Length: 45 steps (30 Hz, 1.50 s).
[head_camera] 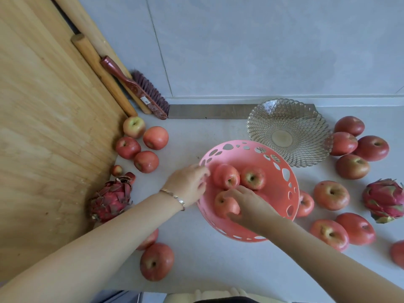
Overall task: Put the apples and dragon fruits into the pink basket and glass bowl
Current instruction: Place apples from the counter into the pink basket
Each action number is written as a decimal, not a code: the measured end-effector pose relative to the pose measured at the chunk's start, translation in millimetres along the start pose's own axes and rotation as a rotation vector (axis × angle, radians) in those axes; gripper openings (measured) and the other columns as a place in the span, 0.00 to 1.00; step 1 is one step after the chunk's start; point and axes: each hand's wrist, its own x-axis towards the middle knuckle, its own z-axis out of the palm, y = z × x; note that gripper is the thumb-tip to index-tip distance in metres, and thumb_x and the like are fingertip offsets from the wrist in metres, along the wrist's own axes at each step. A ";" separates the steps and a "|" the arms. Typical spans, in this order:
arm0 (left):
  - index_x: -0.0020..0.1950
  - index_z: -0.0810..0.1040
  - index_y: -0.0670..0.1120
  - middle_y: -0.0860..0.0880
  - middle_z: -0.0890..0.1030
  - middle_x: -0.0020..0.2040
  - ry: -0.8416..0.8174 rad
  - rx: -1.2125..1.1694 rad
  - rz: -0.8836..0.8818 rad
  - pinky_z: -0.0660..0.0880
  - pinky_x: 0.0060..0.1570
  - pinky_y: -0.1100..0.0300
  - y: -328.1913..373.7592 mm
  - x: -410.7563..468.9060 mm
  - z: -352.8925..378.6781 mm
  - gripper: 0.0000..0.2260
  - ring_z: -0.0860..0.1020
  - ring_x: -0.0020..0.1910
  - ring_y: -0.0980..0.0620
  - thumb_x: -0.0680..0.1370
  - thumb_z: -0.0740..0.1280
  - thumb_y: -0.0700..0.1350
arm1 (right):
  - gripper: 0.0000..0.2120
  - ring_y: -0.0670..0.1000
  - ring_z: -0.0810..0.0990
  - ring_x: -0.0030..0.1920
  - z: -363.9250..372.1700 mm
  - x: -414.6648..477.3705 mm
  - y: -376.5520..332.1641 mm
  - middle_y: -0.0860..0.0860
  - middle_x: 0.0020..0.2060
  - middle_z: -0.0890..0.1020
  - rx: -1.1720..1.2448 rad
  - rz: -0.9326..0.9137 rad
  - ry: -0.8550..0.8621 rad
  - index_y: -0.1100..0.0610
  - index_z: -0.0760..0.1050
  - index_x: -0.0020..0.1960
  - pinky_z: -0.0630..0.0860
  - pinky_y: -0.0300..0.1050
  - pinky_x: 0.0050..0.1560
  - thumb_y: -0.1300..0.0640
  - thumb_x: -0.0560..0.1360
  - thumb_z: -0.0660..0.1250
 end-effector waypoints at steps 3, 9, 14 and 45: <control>0.57 0.73 0.47 0.48 0.79 0.55 -0.234 0.110 -0.249 0.71 0.51 0.58 -24.1 -42.0 -10.7 0.14 0.77 0.55 0.45 0.75 0.64 0.50 | 0.16 0.47 0.74 0.57 -4.5 -3.2 -12.0 0.43 0.58 0.75 0.041 -0.036 -0.017 0.46 0.73 0.58 0.74 0.48 0.53 0.51 0.71 0.66; 0.61 0.70 0.50 0.48 0.73 0.61 -0.736 0.425 -0.224 0.70 0.58 0.53 -39.7 -103.1 14.8 0.28 0.72 0.59 0.45 0.67 0.68 0.63 | 0.11 0.50 0.71 0.56 13.3 -5.2 -38.2 0.46 0.49 0.75 0.124 -0.120 -0.020 0.51 0.76 0.54 0.71 0.45 0.59 0.53 0.71 0.68; 0.66 0.65 0.47 0.47 0.71 0.63 -0.754 0.705 -0.035 0.66 0.55 0.50 -42.0 -111.0 43.2 0.33 0.67 0.63 0.43 0.66 0.73 0.55 | 0.11 0.46 0.65 0.55 18.3 -6.1 -49.1 0.43 0.46 0.76 0.116 -0.135 -0.028 0.50 0.76 0.55 0.67 0.43 0.61 0.52 0.73 0.67; 0.69 0.61 0.50 0.48 0.66 0.65 -0.425 0.513 -0.513 0.70 0.48 0.57 -51.4 -91.3 33.6 0.32 0.74 0.60 0.43 0.68 0.69 0.56 | 0.39 0.52 0.69 0.61 -13.5 -35.4 -6.4 0.42 0.51 0.71 0.282 0.163 0.314 0.50 0.70 0.63 0.62 0.37 0.57 0.51 0.55 0.80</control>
